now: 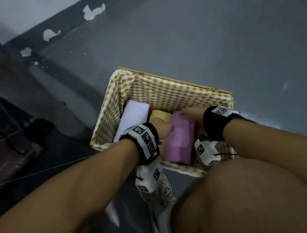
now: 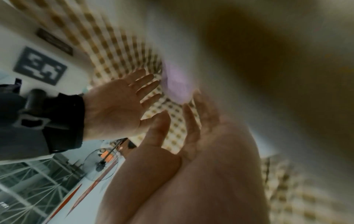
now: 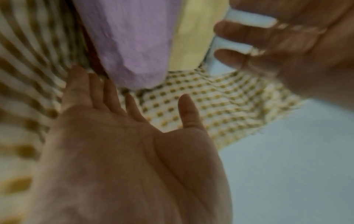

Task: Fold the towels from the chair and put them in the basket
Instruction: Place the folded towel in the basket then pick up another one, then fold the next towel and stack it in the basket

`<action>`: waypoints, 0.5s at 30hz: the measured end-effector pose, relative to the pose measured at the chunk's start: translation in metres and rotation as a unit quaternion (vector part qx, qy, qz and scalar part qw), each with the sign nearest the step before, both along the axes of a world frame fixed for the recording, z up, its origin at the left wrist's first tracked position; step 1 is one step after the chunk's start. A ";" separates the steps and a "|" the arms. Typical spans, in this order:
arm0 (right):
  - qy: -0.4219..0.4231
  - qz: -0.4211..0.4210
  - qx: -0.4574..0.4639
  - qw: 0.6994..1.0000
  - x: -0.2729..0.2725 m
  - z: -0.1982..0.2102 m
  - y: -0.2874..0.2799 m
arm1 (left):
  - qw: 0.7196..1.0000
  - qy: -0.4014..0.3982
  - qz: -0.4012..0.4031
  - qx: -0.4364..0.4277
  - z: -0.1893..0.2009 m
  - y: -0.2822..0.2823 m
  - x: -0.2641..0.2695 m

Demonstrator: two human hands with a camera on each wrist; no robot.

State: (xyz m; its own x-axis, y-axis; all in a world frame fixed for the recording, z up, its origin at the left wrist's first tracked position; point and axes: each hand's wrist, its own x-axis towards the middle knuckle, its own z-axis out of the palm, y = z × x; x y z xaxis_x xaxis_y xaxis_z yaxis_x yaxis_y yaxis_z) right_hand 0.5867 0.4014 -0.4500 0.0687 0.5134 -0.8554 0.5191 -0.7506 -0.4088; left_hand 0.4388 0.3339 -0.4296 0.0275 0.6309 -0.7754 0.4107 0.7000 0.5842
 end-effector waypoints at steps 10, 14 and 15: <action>0.105 0.292 0.150 0.939 -0.168 0.176 -0.033 | 0.982 -0.016 0.055 0.178 0.149 -0.034 -0.150; 0.128 0.389 0.171 0.896 -0.247 0.226 -0.074 | 0.973 0.002 0.099 0.207 0.191 -0.088 -0.240; 0.135 0.408 0.172 0.886 -0.267 0.234 -0.086 | 0.970 0.017 0.116 0.215 0.200 -0.104 -0.262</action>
State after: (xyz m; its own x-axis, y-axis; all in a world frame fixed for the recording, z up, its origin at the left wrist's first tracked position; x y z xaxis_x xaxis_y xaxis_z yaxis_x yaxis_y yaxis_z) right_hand 0.3193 0.3154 -0.2165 -0.6299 0.5308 -0.5670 0.6797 0.0236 -0.7331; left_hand 0.1763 0.2294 -0.2301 -0.1758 0.8816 -0.4380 0.2951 0.4717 0.8309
